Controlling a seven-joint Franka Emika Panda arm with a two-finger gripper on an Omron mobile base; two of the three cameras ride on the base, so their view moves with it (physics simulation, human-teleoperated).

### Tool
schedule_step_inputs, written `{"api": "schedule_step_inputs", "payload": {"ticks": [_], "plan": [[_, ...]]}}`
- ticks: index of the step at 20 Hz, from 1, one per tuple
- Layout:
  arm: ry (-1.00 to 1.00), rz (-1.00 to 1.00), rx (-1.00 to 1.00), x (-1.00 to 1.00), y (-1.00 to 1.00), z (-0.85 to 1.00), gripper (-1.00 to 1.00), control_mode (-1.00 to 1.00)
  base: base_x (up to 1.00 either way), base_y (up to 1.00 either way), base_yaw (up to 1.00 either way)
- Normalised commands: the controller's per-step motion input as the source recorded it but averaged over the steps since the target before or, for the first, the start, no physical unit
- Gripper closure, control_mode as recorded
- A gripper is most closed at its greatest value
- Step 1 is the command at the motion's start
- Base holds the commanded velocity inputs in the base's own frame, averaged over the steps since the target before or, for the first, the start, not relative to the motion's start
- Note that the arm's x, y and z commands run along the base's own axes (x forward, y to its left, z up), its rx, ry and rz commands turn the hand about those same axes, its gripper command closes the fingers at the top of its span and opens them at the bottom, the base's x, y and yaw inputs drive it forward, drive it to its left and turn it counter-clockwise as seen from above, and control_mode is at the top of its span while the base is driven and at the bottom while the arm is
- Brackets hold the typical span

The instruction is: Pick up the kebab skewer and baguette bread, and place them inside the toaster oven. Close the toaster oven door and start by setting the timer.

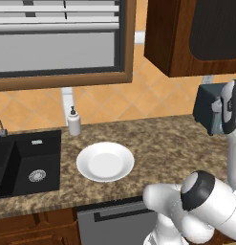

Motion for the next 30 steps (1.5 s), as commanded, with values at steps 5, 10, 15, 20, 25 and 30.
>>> {"api": "schedule_step_inputs", "payload": {"ticks": [5,10,15,20,25,30], "plan": [[0.07,0.0,-0.02,-0.92,1.0,0.28,-1.0,-1.0,0.0,0.0,0.0],[0.07,0.0,0.0,-0.91,1.0,0.39,-1.0,-1.0,0.0,0.0,0.0],[0.09,0.0,0.0,-0.45,0.92,0.41,-1.0,-1.0,0.0,0.0,0.0],[0.09,0.0,0.0,-0.01,0.57,0.36,-1.0,-1.0,0.0,0.0,0.0],[0.05,0.0,0.0,0.0,0.26,0.08,-1.0,-1.0,0.0,0.0,0.0],[0.04,0.02,-0.01,0.0,0.18,-0.01,-1.0,-1.0,0.0,0.0,0.0]]}}
